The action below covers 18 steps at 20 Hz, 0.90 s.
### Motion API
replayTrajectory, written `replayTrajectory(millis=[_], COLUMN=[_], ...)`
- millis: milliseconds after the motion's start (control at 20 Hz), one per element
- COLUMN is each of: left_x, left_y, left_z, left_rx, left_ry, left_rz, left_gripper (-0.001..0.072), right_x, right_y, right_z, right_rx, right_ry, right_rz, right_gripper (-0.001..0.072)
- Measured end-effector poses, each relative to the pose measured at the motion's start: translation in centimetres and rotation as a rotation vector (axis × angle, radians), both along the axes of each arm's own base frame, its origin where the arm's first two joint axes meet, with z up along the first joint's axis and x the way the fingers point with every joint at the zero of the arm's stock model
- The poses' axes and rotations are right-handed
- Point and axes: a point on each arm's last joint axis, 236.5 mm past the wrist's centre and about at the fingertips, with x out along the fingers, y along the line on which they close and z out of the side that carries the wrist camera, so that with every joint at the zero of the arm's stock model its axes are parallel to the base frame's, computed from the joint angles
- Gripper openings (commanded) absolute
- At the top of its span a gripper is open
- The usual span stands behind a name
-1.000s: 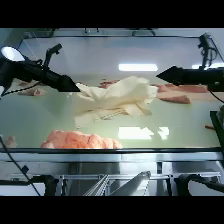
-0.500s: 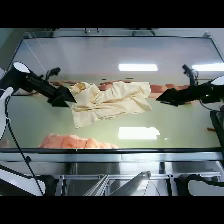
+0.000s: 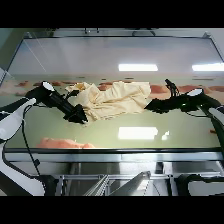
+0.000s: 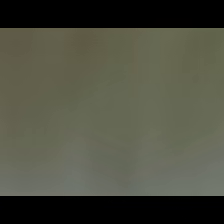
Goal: Fold the shirts.
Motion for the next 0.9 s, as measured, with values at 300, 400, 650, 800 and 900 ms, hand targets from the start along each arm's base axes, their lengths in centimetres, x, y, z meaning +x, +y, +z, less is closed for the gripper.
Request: replayTrajectory(millis=[300,400,650,800,900], left_x=[3.2,3.8,4.4,3.2,1.6], left_y=[-0.8,-1.4,-3.9,-5.0,-6.4], left_z=[0.2,2.9,14.3,21.0,27.8], left_rx=[0.024,-0.010,-0.171,-0.250,-0.369], left_ry=[-0.108,-0.153,-0.378,-0.510,-0.640], left_rz=[-0.042,-0.054,-0.076,-0.079,-0.079], left_gripper=[0.0018,0.0017,0.0018,0.0017,0.0017], right_x=[1.2,1.1,-0.2,-2.6,-5.1], right_y=[2.0,2.3,1.4,0.3,-0.1], right_z=[3.4,6.6,20.4,27.7,33.2], right_rx=[0.053,0.077,0.080,0.047,0.030], right_ry=[-0.092,-0.150,-0.470,-0.659,-0.807], right_rz=[0.058,0.089,0.129,0.115,0.101], right_gripper=[0.0016,0.0017,0.0016,0.0016,0.0016])
